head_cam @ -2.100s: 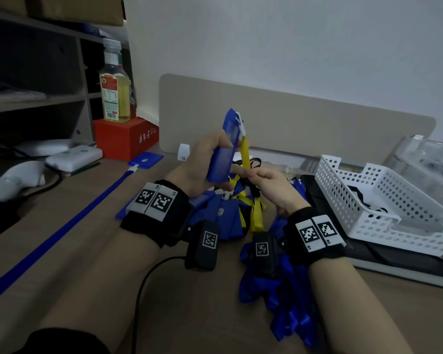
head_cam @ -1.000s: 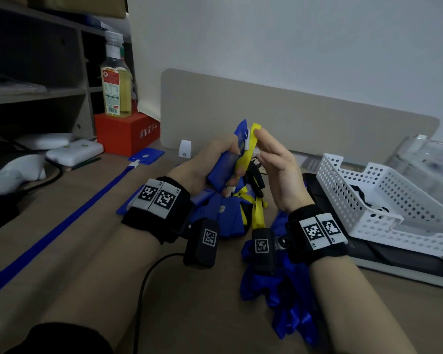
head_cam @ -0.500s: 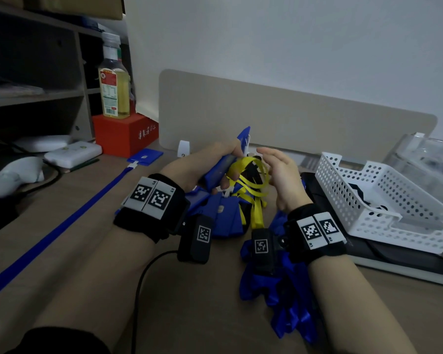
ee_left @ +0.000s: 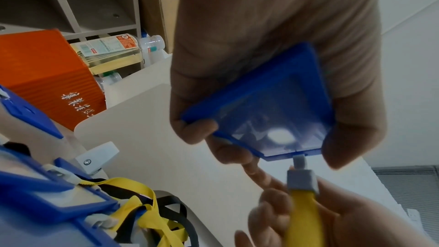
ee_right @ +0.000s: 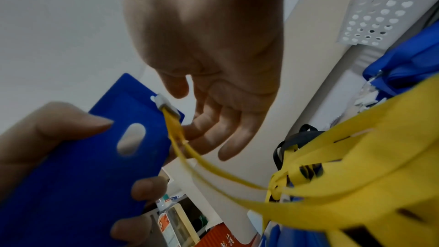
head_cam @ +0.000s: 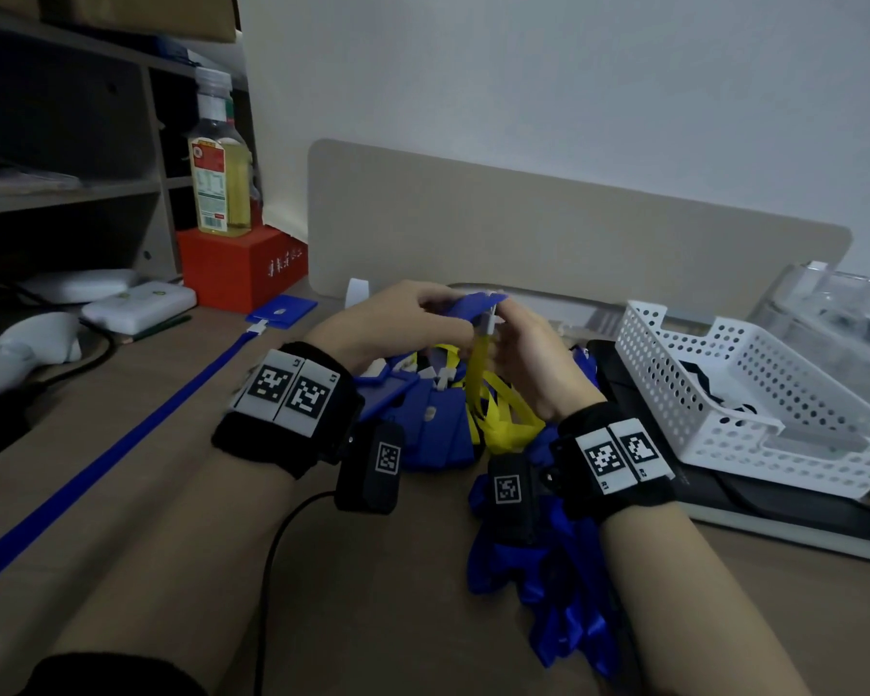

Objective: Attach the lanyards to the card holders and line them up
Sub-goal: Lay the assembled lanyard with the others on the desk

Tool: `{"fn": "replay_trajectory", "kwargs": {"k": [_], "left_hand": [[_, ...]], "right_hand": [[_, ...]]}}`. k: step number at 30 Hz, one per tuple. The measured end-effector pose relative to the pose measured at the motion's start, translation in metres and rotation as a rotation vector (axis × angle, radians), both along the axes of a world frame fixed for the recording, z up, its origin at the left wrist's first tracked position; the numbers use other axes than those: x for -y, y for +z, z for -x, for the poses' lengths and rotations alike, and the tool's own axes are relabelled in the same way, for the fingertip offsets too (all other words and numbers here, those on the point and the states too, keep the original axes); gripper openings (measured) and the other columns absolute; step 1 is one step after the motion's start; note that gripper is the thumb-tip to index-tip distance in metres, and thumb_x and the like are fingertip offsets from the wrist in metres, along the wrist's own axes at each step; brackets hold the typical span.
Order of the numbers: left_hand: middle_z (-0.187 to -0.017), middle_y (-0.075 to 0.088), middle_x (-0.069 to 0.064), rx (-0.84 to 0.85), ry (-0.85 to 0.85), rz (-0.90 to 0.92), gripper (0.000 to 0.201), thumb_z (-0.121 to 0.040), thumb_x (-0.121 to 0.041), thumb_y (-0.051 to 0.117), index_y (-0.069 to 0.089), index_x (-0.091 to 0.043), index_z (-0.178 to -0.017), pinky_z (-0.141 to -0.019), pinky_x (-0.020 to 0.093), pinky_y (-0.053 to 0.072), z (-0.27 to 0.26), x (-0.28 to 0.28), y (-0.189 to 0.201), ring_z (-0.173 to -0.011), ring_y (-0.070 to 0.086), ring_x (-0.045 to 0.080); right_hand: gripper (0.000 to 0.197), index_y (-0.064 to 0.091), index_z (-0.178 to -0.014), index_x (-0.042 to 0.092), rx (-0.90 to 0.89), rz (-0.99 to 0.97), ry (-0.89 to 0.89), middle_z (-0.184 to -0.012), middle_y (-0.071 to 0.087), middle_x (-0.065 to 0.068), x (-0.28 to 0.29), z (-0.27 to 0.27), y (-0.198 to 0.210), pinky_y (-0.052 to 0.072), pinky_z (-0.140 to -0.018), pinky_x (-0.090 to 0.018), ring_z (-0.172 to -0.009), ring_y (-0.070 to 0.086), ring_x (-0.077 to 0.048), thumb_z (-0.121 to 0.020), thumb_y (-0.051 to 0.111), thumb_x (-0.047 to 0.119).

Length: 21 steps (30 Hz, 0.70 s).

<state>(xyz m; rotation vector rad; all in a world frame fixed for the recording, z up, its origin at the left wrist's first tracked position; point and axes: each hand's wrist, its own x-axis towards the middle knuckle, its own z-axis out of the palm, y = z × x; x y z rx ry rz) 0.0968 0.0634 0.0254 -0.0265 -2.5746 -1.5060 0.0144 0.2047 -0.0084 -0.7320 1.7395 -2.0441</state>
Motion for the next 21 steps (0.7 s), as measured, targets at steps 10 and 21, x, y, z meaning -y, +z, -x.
{"fn": "replay_trajectory", "kwargs": {"k": [10, 21], "left_hand": [[-0.091, 0.065, -0.011, -0.089, 0.031, 0.032, 0.049, -0.078, -0.005, 0.068, 0.051, -0.048, -0.093, -0.070, 0.014, 0.052, 0.0013, 0.0044, -0.0045, -0.088, 0.068, 0.016], [-0.122, 0.052, -0.007, -0.102, 0.038, 0.217, 0.077, -0.075, -0.012, 0.075, 0.042, -0.026, -0.143, -0.068, 0.008, 0.047, 0.0066, 0.0044, -0.0067, -0.093, 0.058, 0.002]], "right_hand": [[0.033, 0.045, -0.072, 0.016, 0.099, -0.076, 0.050, -0.053, 0.034, 0.006, -0.0037, 0.0054, -0.0041, 0.026, -0.054, -0.026, -0.049, 0.032, -0.010, -0.100, 0.040, 0.031], [0.028, 0.044, -0.074, 0.017, 0.219, 0.038, 0.078, -0.052, 0.035, 0.006, -0.0012, 0.0043, -0.0036, 0.022, -0.043, -0.019, -0.043, 0.029, -0.007, -0.100, 0.039, 0.027]]}}
